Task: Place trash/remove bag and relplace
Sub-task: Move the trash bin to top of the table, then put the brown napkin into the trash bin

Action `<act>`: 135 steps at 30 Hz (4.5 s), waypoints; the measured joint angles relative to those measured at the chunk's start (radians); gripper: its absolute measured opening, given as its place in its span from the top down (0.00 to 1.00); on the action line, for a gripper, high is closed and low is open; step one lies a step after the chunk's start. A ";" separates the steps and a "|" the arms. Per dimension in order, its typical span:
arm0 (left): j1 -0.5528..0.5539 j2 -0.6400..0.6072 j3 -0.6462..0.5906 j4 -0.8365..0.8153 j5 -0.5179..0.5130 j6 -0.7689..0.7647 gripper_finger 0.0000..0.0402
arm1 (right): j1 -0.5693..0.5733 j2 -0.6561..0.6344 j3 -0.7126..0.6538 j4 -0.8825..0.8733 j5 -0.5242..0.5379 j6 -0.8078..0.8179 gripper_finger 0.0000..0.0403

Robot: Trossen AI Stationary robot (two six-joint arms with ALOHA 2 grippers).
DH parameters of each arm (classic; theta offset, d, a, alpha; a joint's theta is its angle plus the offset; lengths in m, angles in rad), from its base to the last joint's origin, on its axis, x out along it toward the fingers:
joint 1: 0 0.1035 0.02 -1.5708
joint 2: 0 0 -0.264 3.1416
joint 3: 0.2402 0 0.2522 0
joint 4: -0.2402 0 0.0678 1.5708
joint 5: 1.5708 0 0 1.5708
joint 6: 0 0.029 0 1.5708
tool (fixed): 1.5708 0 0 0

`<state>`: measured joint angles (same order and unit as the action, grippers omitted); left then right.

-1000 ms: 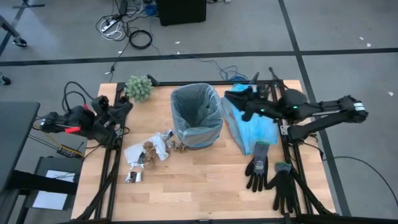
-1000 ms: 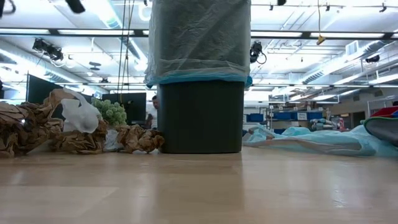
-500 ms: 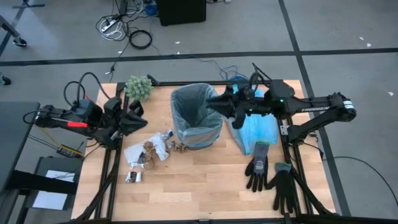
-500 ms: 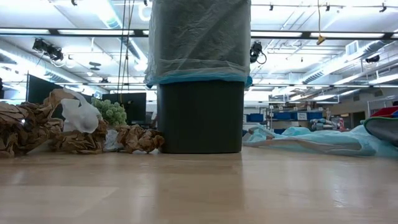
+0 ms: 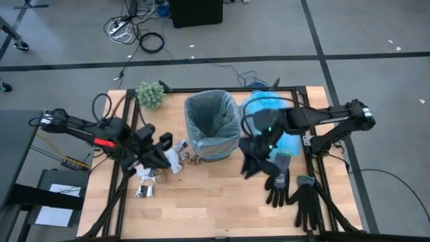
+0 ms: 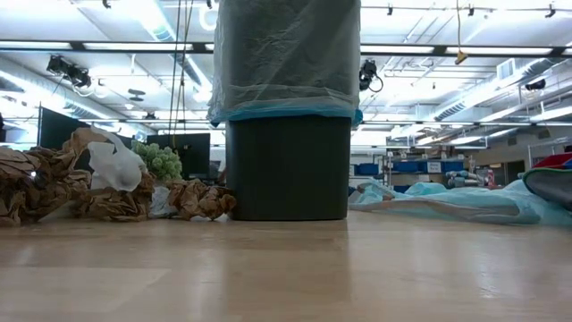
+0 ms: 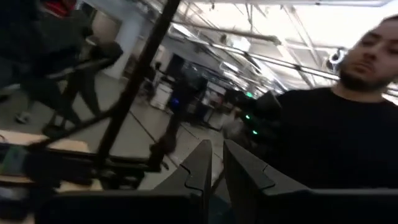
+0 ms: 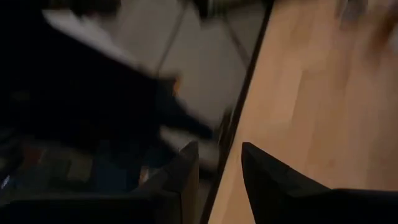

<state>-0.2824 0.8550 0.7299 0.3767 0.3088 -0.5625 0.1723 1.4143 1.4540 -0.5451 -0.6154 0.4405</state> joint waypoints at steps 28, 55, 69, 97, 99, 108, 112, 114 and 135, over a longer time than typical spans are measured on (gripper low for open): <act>-0.018 0.401 0.001 -0.300 -0.176 -0.042 0.87 | 0.099 0.205 -0.213 -0.030 0.383 -0.198 0.72; 0.245 0.481 0.000 -0.222 -0.690 0.013 0.87 | -0.183 0.203 -0.213 0.074 0.891 -0.253 0.72; 0.288 0.727 0.021 0.253 -0.490 0.002 0.87 | -0.203 0.129 -0.212 -0.172 1.072 -0.134 0.72; 0.248 0.831 0.439 -0.527 -0.297 0.189 0.87 | -0.149 -0.155 -0.212 -0.313 0.912 -0.018 0.72; 0.239 0.781 0.439 -0.636 -0.308 0.221 0.87 | -0.133 -0.120 -0.212 -0.267 0.904 -0.040 0.72; 0.197 0.554 0.439 -1.043 -0.405 0.169 0.87 | -0.069 0.071 -0.213 -0.076 0.845 -0.219 0.72; 0.151 0.456 0.439 -1.184 -0.513 0.129 0.87 | -0.055 0.168 -0.213 0.041 0.803 -0.315 0.72; 0.135 0.420 0.439 -1.226 -0.571 0.116 0.87 | -0.047 0.219 -0.213 0.112 0.805 -0.370 0.72; -0.051 0.214 0.255 -1.413 -0.729 -0.127 0.87 | -0.049 0.643 0.112 0.298 0.760 -0.557 0.69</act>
<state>-0.3337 1.0687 0.9845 -1.0363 -0.4202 -0.6891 0.1236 2.0568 1.5661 -0.2469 0.1450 -0.1163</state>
